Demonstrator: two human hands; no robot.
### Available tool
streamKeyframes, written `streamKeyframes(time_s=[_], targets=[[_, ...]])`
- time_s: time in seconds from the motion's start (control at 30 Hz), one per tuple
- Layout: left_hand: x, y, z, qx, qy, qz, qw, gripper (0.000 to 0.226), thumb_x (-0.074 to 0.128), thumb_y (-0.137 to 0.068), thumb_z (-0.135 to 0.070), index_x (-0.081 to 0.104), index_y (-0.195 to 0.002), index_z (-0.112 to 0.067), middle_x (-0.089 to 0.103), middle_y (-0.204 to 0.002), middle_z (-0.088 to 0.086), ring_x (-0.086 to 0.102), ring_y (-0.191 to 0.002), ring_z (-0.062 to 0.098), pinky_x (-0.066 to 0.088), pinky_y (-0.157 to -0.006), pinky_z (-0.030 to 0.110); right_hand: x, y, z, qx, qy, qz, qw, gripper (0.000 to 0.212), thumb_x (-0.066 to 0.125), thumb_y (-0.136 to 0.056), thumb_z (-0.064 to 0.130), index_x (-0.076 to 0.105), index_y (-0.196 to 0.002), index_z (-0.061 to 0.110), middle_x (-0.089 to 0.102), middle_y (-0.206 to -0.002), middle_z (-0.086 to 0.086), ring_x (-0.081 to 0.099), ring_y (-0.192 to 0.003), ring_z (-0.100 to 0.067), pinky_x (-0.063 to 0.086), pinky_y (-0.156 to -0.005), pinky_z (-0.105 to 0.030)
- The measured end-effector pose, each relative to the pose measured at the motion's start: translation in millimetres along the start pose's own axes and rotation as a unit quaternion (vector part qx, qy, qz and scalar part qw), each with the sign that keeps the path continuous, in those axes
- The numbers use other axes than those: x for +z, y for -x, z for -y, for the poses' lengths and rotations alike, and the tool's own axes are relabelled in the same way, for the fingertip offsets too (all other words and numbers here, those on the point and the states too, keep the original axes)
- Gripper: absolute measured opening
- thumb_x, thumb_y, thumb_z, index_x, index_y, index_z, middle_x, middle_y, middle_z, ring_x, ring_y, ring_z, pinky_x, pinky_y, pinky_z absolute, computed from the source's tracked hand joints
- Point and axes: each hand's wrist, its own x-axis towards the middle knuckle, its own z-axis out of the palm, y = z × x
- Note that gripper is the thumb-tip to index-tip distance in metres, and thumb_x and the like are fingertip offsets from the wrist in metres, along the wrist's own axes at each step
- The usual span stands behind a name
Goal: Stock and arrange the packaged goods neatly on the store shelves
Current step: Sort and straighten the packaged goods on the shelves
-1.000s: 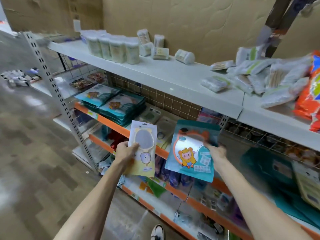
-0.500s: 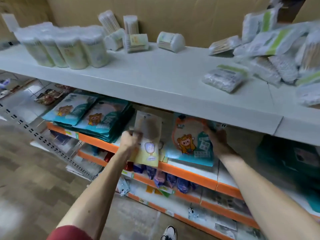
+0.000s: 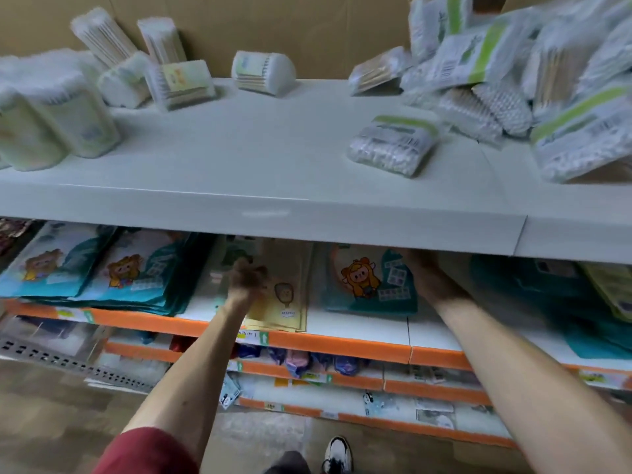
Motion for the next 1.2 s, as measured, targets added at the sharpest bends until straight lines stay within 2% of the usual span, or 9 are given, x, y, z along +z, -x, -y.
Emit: streamKeyframes(time_s=[0.1, 0.17, 0.23, 0.4, 0.53, 0.67, 0.83, 1.0, 1.2], targets=[[3, 11, -4, 0.002, -0.13, -0.033, 0.991, 0.009, 0.058, -0.09, -0.006, 0.063, -0.084, -0.01, 0.067, -0.086, 0.014, 0.065, -0.082, 0.03, 0.04, -0.062, 0.028, 1, -7, 0, 0.011, -0.013, -0.045, 0.999, 0.032, 0.05, -0.098, 0.049, 0.056, -0.102, 0.018, 0.071, -0.094, -0.013, 0.072, -0.068, -0.022, 0.056, -0.056, -0.031], [5, 18, -12, 0.033, -0.225, -0.054, 0.972, 0.017, 0.056, -0.093, -0.01, 0.065, -0.098, 0.004, 0.069, -0.1, 0.022, 0.067, -0.096, 0.036, 0.039, -0.064, 0.03, 4, -4, 7, 0.016, -0.015, -0.081, 0.996, 0.021, 0.057, -0.098, 0.031, 0.056, -0.102, 0.011, 0.067, -0.086, -0.011, 0.067, -0.063, -0.022, 0.052, -0.047, -0.025], [3, 24, -20, 0.044, -0.266, -0.06, 0.961, 0.019, 0.053, -0.096, -0.012, 0.06, -0.107, 0.002, 0.068, -0.107, 0.02, 0.067, -0.099, 0.035, 0.04, -0.064, 0.03, 6, -1, 9, 0.005, -0.03, -0.105, 0.994, 0.02, 0.064, -0.093, 0.02, 0.058, -0.105, 0.006, 0.065, -0.082, -0.007, 0.065, -0.061, -0.017, 0.05, -0.042, -0.021], [-16, 21, -22, 0.17, -0.317, -0.079, 0.93, 0.022, 0.051, -0.088, -0.007, 0.064, -0.105, -0.011, 0.069, -0.105, 0.014, 0.065, -0.099, 0.034, 0.05, -0.073, 0.037, 18, 17, 14, -0.024, -0.024, -0.096, 0.995, 0.028, 0.067, -0.09, 0.031, 0.062, -0.105, 0.008, 0.07, -0.097, -0.015, 0.072, -0.082, -0.027, 0.06, -0.066, -0.036], [-45, 20, -17, 0.286, -0.295, -0.044, 0.911, 0.021, 0.049, -0.088, -0.009, 0.06, -0.105, -0.016, 0.062, -0.111, 0.01, 0.059, -0.104, 0.033, 0.045, -0.079, 0.036, 41, 33, 20, -0.033, -0.042, -0.119, 0.991, 0.03, 0.073, -0.083, 0.034, 0.065, -0.101, 0.011, 0.071, -0.1, -0.014, 0.07, -0.091, -0.03, 0.058, -0.082, -0.051], [-88, 23, 6, 0.414, -0.345, -0.06, 0.84, 0.04, 0.068, -0.079, -0.017, 0.061, -0.119, -0.013, 0.061, -0.124, 0.01, 0.058, -0.115, 0.031, 0.047, -0.089, 0.041, 84, 60, 27, -0.021, -0.054, -0.171, 0.984, 0.018, 0.075, -0.083, 0.021, 0.065, -0.094, 0.012, 0.07, -0.1, -0.018, 0.066, -0.084, -0.027, 0.055, -0.08, -0.042], [-156, 36, 40, 0.415, -0.404, -0.079, 0.811, 0.061, 0.054, -0.083, -0.034, 0.044, -0.142, -0.02, 0.04, -0.148, 0.013, 0.039, -0.136, 0.034, 0.043, -0.098, 0.049, 132, 81, 10, 0.029, -0.064, -0.157, 0.985, 0.037, 0.083, -0.072, 0.026, 0.065, -0.099, 0.008, 0.072, -0.095, -0.017, 0.071, -0.086, -0.034, 0.058, -0.08, -0.053], [-209, 45, 68, 0.396, -0.427, -0.1, 0.807, 0.053, 0.054, -0.083, -0.031, 0.046, -0.134, -0.017, 0.051, -0.13, 0.01, 0.047, -0.117, 0.033, 0.039, -0.101, 0.05, 187, 123, 26, 0.014, -0.046, -0.152, 0.987, 0.019, 0.077, -0.077, 0.013, 0.062, -0.086, 0.006, 0.072, -0.09, -0.022, 0.072, -0.078, -0.034, 0.059, -0.075, -0.053], [-237, 46, 86, 0.391, -0.397, -0.122, 0.822, 0.062, 0.067, -0.077, -0.024, 0.048, -0.134, -0.012, 0.053, -0.132, 0.011, 0.048, -0.124, 0.033, 0.039, -0.106, 0.052, 222, 147, 34, 0.006, -0.049, -0.121, 0.991, 0.024, 0.073, -0.086, 0.021, 0.06, -0.096, 0.004, 0.07, -0.092, -0.019, 0.071, -0.084, -0.035, 0.057, -0.077, -0.05]])
